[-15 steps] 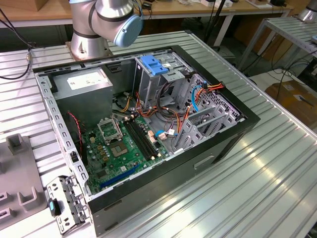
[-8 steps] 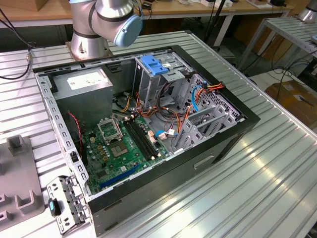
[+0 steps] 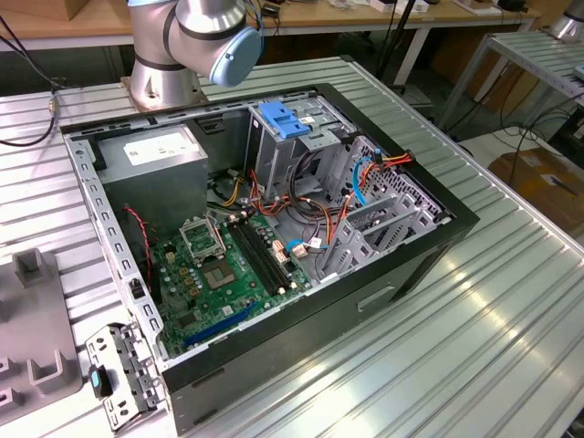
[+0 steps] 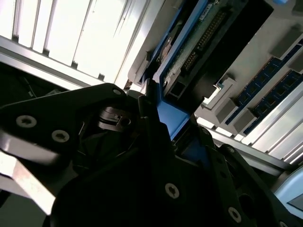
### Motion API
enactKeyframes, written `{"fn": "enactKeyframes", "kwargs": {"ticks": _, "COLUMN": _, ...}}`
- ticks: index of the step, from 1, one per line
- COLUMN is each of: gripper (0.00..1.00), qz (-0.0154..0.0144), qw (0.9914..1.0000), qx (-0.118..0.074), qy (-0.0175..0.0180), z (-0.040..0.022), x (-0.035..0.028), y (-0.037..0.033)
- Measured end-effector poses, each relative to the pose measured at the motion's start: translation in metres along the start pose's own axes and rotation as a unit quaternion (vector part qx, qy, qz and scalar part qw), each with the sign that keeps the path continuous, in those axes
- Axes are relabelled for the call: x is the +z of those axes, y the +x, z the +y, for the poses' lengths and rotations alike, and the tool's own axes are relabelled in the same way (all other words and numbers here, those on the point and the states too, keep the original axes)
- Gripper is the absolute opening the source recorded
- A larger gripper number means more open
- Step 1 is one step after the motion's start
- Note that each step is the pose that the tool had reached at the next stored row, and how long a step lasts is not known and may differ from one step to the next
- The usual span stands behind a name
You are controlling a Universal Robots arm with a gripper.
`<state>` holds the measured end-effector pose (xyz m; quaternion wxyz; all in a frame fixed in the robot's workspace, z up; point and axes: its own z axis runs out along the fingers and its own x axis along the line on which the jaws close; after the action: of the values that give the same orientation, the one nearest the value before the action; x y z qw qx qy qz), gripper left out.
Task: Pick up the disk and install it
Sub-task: 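Pick up the disk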
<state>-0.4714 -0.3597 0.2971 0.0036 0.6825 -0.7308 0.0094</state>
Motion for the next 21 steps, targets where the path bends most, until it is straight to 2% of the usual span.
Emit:
{"fn": "enactKeyframes", "kwargs": {"ticks": 6, "gripper": 0.37, "qz": -0.0001, "qw": 0.99993, "qx": -0.012, "qy": 0.0002, "z": 0.0000, "x": 0.0000, "y": 0.0000}}
{"fn": "enactKeyframes", "kwargs": {"ticks": 9, "gripper": 0.37, "qz": -0.0002, "qw": 0.99967, "qx": -0.026, "qy": 0.0004, "z": 0.0000, "x": -0.0001, "y": 0.0000}}
{"fn": "enactKeyframes", "kwargs": {"ticks": 21, "gripper": 0.37, "qz": -0.0002, "qw": 0.99975, "qx": -0.022, "qy": 0.0003, "z": 0.0000, "x": -0.0001, "y": 0.0000}}
